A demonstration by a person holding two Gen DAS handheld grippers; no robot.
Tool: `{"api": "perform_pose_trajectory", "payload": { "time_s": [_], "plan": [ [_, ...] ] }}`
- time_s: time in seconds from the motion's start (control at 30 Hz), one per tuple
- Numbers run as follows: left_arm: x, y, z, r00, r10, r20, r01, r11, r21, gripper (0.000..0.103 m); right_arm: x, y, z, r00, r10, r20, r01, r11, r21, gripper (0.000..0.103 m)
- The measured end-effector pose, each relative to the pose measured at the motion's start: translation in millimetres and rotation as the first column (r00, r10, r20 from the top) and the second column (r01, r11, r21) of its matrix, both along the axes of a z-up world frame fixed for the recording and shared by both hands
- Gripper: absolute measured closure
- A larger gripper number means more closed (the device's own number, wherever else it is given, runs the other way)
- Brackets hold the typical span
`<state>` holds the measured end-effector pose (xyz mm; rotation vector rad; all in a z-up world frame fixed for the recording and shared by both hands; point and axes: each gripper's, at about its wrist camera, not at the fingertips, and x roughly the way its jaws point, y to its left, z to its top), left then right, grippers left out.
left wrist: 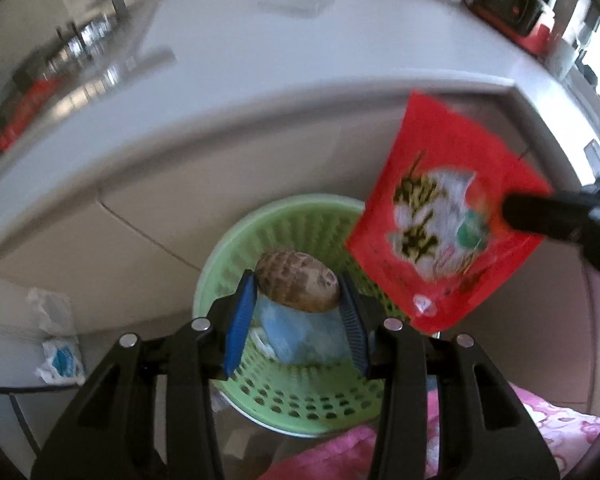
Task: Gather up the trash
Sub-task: 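Carry potato and red bag over the green basket and open both tools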
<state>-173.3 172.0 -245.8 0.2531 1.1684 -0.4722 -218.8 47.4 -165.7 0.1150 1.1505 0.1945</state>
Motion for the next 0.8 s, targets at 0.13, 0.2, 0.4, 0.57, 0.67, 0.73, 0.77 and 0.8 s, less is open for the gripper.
{"api": "perform_pose_trajectory", "payload": {
  "time_s": [0.13,0.2,0.4,0.57,0.67,0.73,0.77,0.8],
  "plan": [
    [2.9,4.5,-13.8,0.998,0.007,-0.055,-0.007,1.0,-0.011,0.052,-0.9,2.7,-3.6,1.0,0.002,-0.012,-0.002,1.0,-0.01,0.101],
    [3.8,7.3,-12.3,0.999,0.016,-0.047,-0.017,1.0,-0.017,0.041,-0.3,4.3,-3.9,1.0,0.006,-0.017,-0.006,1.0,-0.014,0.101],
    [1.8,7.2,-1.3,1.0,0.028,0.005,-0.028,1.0,-0.007,0.035,-0.2,6.5,-3.1,0.999,0.024,-0.023,-0.024,0.999,-0.023,0.101],
    [2.5,12.3,21.8,0.995,0.077,0.07,-0.078,0.997,0.003,0.029,0.5,8.2,-10.4,0.998,0.05,-0.036,-0.051,0.998,-0.038,0.101],
    [7.9,21.3,46.8,0.986,0.111,0.127,-0.112,0.994,0.0,0.02,1.9,11.3,-26.9,0.996,0.069,-0.06,-0.071,0.997,-0.034,0.101],
    [9.7,26.6,60.5,0.977,0.126,0.17,-0.128,0.992,0.001,0.018,3.3,14.8,-39.5,0.994,0.09,-0.07,-0.092,0.995,-0.034,0.101],
    [10.9,28.9,65.3,0.974,0.133,0.181,-0.136,0.991,0.0,0.017,3.8,16.3,-44.7,0.992,0.1,-0.074,-0.103,0.994,-0.034,0.101],
    [11.9,31.7,70.8,0.971,0.144,0.192,-0.147,0.989,-0.002,0.017,4.9,19.1,-53.7,0.99,0.114,-0.087,-0.118,0.992,-0.038,0.099]
  ]
}}
